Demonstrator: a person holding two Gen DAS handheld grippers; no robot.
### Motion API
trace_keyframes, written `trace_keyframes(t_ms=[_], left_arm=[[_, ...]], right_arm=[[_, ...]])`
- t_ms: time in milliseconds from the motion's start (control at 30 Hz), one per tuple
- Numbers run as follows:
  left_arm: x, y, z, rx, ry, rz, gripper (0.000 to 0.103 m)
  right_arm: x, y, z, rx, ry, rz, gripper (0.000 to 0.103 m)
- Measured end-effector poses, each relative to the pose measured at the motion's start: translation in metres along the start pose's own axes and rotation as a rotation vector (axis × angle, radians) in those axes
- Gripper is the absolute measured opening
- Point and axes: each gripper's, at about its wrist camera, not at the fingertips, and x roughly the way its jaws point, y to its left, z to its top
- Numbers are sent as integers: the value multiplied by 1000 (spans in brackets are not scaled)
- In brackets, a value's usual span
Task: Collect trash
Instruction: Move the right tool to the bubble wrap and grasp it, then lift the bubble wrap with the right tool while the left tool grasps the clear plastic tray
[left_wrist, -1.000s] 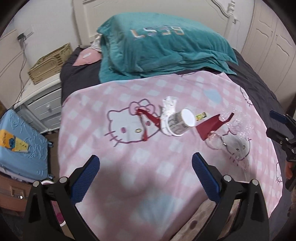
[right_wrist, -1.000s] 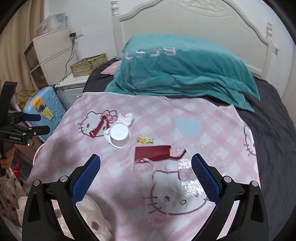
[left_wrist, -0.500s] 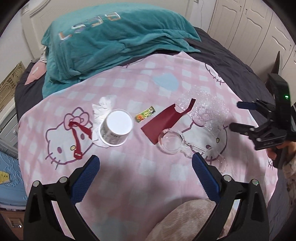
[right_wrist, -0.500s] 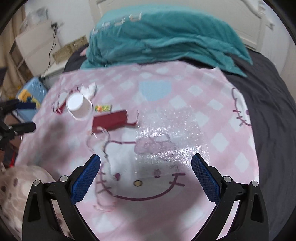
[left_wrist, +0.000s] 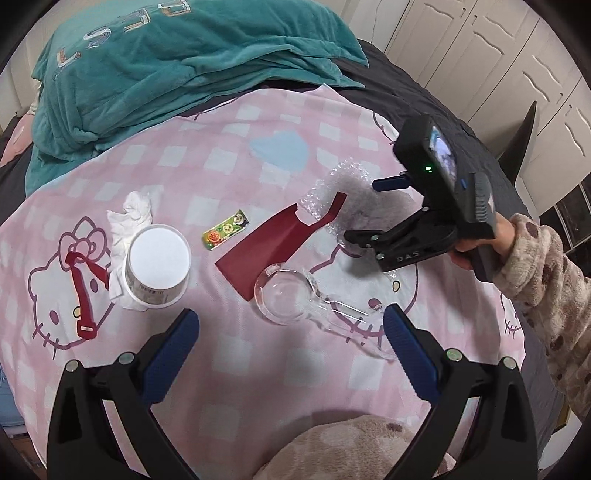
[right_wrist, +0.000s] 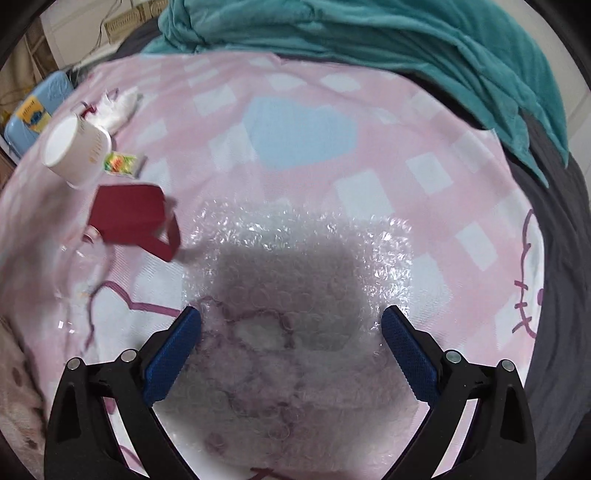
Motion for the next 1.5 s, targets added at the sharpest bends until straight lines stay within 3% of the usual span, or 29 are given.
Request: trace_keyframes(t_ms=[100,167,300,367,433,533,733,800,933,1100,1300,1400,1500], left_arm=[[4,-1,-2,-3,17,6,98],[7,-1,-3,-15,24,6,98],[9,0,-5,-49,22,5,98],[10,0,-6,-68,25,0,98],[10,-1,-6,-74,28,-1,98],[9,-4,-5,-68,31,-1,98],[25,-12,4,-43,76,-34,98],[40,-16,11,-28,105,-45,98],[73,-19,20,-8,196,4,98],[89,-16,20,-58,285,71,95],[85,-17,15,-251,337,-73,95],[103,-24,12,-322,407,-21,95],[116,-25,10,-451,416,23,95]], right_arm=[[0,6,-6,-2,-3,-4,85],[-2,9,-11,12,-11,10,70],[-8,12,-20,62,-14,27,52],[-16,8,-25,122,-15,45,25],[-27,-1,-36,214,-19,82,14],[-42,-12,-60,319,-36,109,11],[-110,-25,-125,537,-176,103,10],[-129,-25,-142,567,-195,100,10],[-147,-19,-163,600,-206,79,10],[-159,-15,-177,617,-217,71,10],[-162,-15,-177,628,-248,84,10],[-161,-19,-177,641,-255,124,10],[-165,-20,-178,629,-264,128,10]])
